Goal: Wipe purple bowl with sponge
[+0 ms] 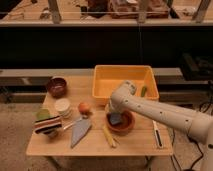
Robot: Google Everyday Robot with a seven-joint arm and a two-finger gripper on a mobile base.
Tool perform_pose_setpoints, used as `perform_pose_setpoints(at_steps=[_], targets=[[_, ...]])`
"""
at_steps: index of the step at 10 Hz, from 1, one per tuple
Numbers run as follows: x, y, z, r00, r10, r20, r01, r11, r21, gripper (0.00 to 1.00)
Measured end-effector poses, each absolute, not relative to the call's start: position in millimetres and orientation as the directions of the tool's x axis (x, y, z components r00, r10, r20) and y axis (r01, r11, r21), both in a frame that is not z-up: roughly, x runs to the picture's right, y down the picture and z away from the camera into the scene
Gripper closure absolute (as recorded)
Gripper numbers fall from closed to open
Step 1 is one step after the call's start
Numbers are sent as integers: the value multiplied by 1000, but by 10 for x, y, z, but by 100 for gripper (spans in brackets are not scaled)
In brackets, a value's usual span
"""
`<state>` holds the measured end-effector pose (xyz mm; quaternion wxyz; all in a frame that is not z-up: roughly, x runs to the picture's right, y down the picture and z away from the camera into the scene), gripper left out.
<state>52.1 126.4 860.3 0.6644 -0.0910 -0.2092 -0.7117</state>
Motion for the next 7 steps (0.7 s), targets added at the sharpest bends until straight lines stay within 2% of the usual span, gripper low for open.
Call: perform_pose_setpoints(at_steps=[4,7], targets=[[511,1260,8571,-89,-912,401,976,-1,216,48],[469,1076,8335,-86,-929,359,964,13,264,48]])
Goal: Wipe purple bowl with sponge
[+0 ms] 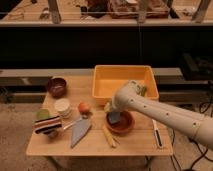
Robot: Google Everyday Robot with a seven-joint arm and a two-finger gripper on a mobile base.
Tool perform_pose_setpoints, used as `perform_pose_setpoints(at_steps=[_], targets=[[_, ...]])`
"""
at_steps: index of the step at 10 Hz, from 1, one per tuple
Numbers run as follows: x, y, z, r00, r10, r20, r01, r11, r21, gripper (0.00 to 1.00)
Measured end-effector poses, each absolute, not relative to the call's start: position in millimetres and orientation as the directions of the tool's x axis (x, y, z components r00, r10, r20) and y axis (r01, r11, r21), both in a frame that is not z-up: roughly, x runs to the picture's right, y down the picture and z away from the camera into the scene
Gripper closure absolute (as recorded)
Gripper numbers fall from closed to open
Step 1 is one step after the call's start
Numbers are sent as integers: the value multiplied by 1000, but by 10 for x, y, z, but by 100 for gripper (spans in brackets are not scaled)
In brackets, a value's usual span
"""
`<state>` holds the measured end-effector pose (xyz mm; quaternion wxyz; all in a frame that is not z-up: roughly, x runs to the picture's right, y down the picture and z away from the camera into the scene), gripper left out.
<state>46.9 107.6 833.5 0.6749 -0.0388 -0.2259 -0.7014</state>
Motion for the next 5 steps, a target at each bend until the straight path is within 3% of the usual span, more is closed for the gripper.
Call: perform_pose_setpoints(at_steps=[3,5], targets=[[336,981,8200,-106,-938,331,955,-3,297,48],[213,814,7985,-114,-955,274,944,-19,329,69]])
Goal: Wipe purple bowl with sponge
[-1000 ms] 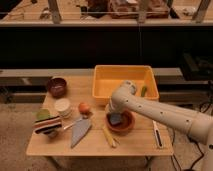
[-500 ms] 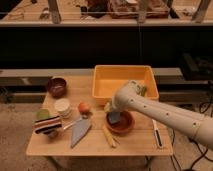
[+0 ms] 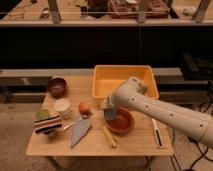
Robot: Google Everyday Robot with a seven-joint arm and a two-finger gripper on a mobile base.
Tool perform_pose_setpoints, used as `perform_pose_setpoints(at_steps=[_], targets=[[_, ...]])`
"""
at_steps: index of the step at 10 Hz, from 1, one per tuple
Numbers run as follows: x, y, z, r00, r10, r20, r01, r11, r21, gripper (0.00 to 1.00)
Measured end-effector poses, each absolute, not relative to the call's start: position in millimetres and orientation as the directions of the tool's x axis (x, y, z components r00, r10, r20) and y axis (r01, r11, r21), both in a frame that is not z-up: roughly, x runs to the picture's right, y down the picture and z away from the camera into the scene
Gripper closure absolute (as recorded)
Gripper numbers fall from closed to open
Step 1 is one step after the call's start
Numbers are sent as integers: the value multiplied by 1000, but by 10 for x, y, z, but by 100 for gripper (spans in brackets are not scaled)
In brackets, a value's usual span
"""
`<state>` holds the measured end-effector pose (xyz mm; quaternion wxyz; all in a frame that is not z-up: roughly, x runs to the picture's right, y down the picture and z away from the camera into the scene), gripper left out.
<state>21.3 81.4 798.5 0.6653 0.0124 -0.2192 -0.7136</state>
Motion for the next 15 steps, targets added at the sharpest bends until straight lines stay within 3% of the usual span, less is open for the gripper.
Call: perform_pose_setpoints(at_steps=[2,4,8,12,15], targets=[[123,657,7776,-100,-964,248,927,0,374,90],[25,412,7490,-91,-973,211,907,7,422,100],[-514,-284,7171,-112,-986,120,876,-41,481,100],[-1252,-953,7542,-115,-992,54,858,-72,509,100],[-2042,-1176,7751,-113,-993,14,834,-87,545,100]])
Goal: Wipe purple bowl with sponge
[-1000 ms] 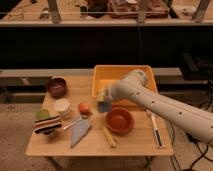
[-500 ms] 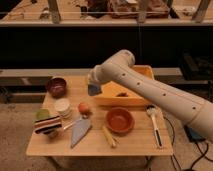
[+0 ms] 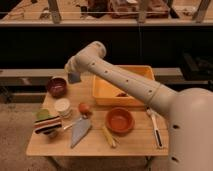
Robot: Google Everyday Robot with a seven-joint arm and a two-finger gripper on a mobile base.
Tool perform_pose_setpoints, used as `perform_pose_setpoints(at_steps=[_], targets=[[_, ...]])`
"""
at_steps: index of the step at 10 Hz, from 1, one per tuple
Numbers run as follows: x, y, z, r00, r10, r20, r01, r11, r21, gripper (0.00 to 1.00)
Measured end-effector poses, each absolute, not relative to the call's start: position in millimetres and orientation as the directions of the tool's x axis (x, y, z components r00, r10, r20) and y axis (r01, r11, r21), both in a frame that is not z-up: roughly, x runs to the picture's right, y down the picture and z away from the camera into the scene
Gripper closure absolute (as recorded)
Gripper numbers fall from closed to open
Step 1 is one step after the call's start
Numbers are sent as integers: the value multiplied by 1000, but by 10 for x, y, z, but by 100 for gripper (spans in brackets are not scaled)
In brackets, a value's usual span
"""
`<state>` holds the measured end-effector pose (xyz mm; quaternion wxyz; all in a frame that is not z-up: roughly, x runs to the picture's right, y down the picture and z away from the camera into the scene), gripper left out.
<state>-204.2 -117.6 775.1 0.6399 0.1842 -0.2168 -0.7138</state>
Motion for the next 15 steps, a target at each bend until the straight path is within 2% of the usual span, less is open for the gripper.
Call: perform_pose_setpoints(at_steps=[8,15], targets=[[-2167,-1230,7799,-123,-992,-3,822,-104,561,100],[-2816,-1748,8610,-94,-995,-25,795,-90,600,100]])
